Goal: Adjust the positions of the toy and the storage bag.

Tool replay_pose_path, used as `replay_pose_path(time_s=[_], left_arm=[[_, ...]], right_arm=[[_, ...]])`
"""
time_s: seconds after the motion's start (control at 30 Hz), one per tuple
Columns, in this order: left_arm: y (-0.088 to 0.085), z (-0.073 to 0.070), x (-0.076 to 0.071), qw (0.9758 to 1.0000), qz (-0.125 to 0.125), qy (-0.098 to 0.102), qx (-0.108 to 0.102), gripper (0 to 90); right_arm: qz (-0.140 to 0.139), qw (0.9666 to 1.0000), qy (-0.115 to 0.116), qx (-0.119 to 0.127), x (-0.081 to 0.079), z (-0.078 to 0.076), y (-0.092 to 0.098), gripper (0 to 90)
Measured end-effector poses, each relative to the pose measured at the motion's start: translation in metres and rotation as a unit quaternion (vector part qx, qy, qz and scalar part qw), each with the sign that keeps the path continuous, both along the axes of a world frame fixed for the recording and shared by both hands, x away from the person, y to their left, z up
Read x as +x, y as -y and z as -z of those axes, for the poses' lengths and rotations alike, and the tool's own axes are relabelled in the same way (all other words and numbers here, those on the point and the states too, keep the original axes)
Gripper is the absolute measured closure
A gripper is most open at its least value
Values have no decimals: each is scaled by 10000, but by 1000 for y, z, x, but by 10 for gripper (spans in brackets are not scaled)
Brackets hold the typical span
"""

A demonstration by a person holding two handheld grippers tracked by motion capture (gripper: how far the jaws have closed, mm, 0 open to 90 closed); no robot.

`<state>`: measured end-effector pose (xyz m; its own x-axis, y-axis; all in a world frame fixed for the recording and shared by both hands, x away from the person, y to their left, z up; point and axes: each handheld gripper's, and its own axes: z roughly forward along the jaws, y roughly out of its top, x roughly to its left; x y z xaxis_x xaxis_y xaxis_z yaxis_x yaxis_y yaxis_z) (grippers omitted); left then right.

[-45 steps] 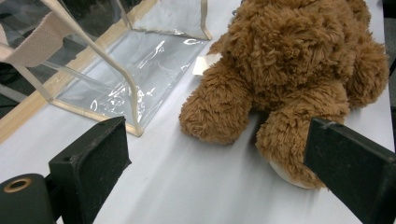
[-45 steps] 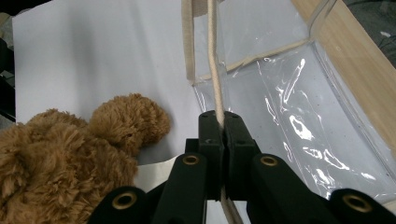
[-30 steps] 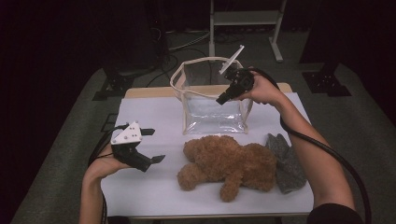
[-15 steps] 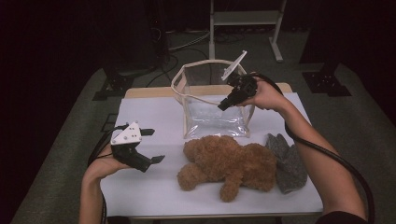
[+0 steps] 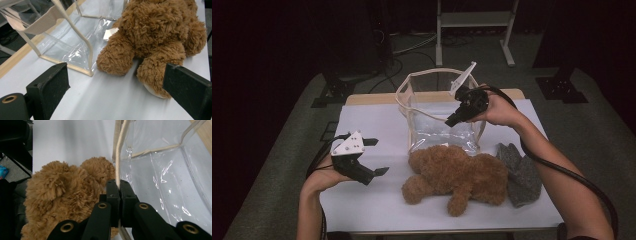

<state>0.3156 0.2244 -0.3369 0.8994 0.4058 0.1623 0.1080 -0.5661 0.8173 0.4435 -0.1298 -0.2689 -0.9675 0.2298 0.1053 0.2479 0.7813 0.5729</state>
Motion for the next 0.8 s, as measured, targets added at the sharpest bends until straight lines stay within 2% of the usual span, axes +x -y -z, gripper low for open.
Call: replay_pose_path(time_s=[0.37, 0.63, 0.7, 0.73, 0.8], left_arm=[[-1, 0, 0, 10000, -2, 6, 24, 61], [-2, 0, 0, 10000, 13, 13, 41, 61], [-2, 0, 0, 10000, 12, 9, 44, 61], [-1, 1, 0, 10000, 14, 10, 41, 61], [-1, 1, 0, 10000, 14, 2, 38, 61]], right_arm=[[-88, 10000, 2, 22, -6, 0, 0, 869], [-2, 10000, 19, 92, -5, 0, 2, 862], [12, 9999, -17, 118, -4, 0, 3, 825], [59, 9998, -8, 179, -4, -1, 4, 767], [65, 9997, -29, 238, -3, -3, 7, 708]])
